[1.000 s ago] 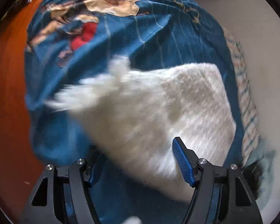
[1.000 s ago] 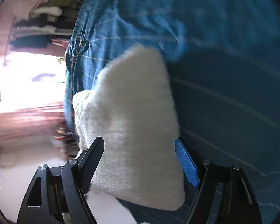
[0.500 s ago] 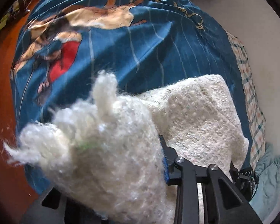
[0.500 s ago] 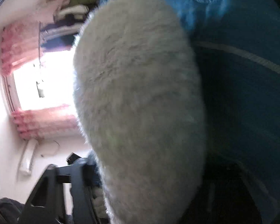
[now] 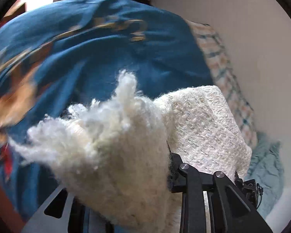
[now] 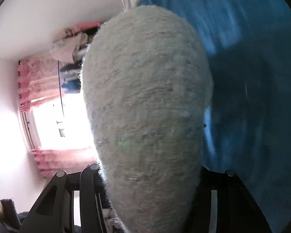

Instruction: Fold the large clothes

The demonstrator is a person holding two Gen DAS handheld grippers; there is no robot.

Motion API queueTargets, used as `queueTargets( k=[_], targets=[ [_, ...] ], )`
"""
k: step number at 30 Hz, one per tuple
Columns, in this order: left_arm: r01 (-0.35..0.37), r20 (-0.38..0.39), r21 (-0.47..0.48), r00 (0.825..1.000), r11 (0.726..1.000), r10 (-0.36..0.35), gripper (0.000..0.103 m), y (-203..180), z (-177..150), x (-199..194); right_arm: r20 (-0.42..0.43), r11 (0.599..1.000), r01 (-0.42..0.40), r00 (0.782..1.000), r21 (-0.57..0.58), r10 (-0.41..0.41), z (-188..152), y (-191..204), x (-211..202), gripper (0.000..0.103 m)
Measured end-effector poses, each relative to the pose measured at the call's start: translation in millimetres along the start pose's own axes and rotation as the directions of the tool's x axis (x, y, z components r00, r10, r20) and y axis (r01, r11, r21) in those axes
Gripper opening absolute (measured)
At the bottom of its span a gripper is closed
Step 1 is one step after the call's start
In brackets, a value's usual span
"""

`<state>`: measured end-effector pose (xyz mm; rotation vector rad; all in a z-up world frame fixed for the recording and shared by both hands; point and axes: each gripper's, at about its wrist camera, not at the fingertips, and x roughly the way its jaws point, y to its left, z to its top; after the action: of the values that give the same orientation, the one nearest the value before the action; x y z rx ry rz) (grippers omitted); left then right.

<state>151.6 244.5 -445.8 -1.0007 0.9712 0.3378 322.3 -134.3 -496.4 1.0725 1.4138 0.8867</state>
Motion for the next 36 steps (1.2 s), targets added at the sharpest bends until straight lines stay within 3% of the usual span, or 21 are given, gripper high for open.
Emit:
queueTargets(
  k=[5, 11, 15, 18, 21, 23, 26, 28, 29, 31, 32, 33, 35, 36],
  targets=[
    [0.105, -0.019, 0.107, 0.994, 0.989, -0.104, 0.025, -104.3, 45.5, 55.6, 0.133, 0.998, -0.008, 0.991, -0.066, 0.017, 96.9, 46.9, -26.8, 0.053],
    [0.174, -0.022, 0.177, 0.985, 0.969, -0.173, 0.025, -200.4, 95.0, 126.1, 0.189, 0.99, -0.049, 0.979, -0.133, 0.073, 234.3, 66.0, -60.5, 0.053],
    [0.195, -0.019, 0.192, 0.981, 0.962, -0.195, 0.025, -243.8, 112.4, 198.1, 0.181, 0.986, -0.082, 0.978, -0.146, 0.108, 316.6, 36.4, -74.2, 0.053],
    [0.192, -0.049, 0.221, 0.981, 0.956, -0.185, 0.025, -259.5, 113.0, 260.3, 0.19, 0.995, -0.074, 0.978, -0.071, 0.086, 369.3, -14.9, -80.1, 0.053],
    [0.164, -0.1, 0.24, 0.985, 0.957, -0.144, 0.025, -257.3, 104.7, 315.2, 0.2, 0.999, -0.033, 0.979, 0.014, 0.029, 395.6, -67.2, -89.4, 0.053],
    [0.162, -0.125, 0.251, 0.983, 0.954, -0.134, 0.025, -253.0, 97.5, 340.0, 0.199, 0.998, -0.055, 0.979, 0.038, 0.047, 402.8, -84.8, -90.8, 0.054],
    [0.153, -0.119, 0.307, 0.985, 0.939, -0.122, 0.029, -255.5, 91.1, 341.1, 0.172, 0.998, -0.055, 0.984, 0.036, 0.048, 401.5, -83.9, -89.5, 0.059],
    [0.149, -0.13, 0.328, 0.985, 0.933, -0.112, 0.031, -254.1, 90.2, 335.7, 0.168, 0.999, 0.011, 0.986, 0.05, -0.019, 397.6, -73.5, -88.8, 0.066],
    [0.145, -0.136, 0.331, 0.985, 0.932, -0.105, 0.031, -253.7, 92.8, 336.2, 0.174, 0.995, 0.087, 0.98, 0.048, -0.094, 397.2, -61.6, -90.3, 0.068],
    [0.109, -0.134, 0.375, 0.989, 0.921, -0.063, 0.035, -255.7, 93.9, 326.0, 0.212, 0.966, 0.253, 0.943, 0.049, -0.257, 377.4, -41.8, -102.4, 0.08],
    [0.077, -0.118, 0.402, 0.993, 0.912, -0.032, 0.038, -261.0, 96.1, 326.3, 0.227, 0.929, 0.366, 0.902, 0.046, -0.367, 370.3, -28.6, -101.7, 0.084],
    [0.018, -0.079, 0.461, 0.997, 0.887, 0.021, 0.044, -268.7, 92.5, 315.5, 0.254, 0.891, 0.452, 0.858, 0.036, -0.446, 362.6, -15.8, -101.5, 0.087],
    [-0.068, -0.009, 0.545, 0.996, 0.835, 0.087, 0.052, -282.5, 88.0, 303.4, 0.307, 0.784, 0.621, 0.743, 0.014, -0.595, 341.0, 15.3, -97.7, 0.087],
    [-0.103, 0.019, 0.576, 0.993, 0.811, 0.113, 0.068, -285.1, 85.8, 298.3, 0.321, 0.739, 0.673, 0.696, 0.019, -0.642, 330.2, 25.4, -94.0, 0.088]
  ],
)
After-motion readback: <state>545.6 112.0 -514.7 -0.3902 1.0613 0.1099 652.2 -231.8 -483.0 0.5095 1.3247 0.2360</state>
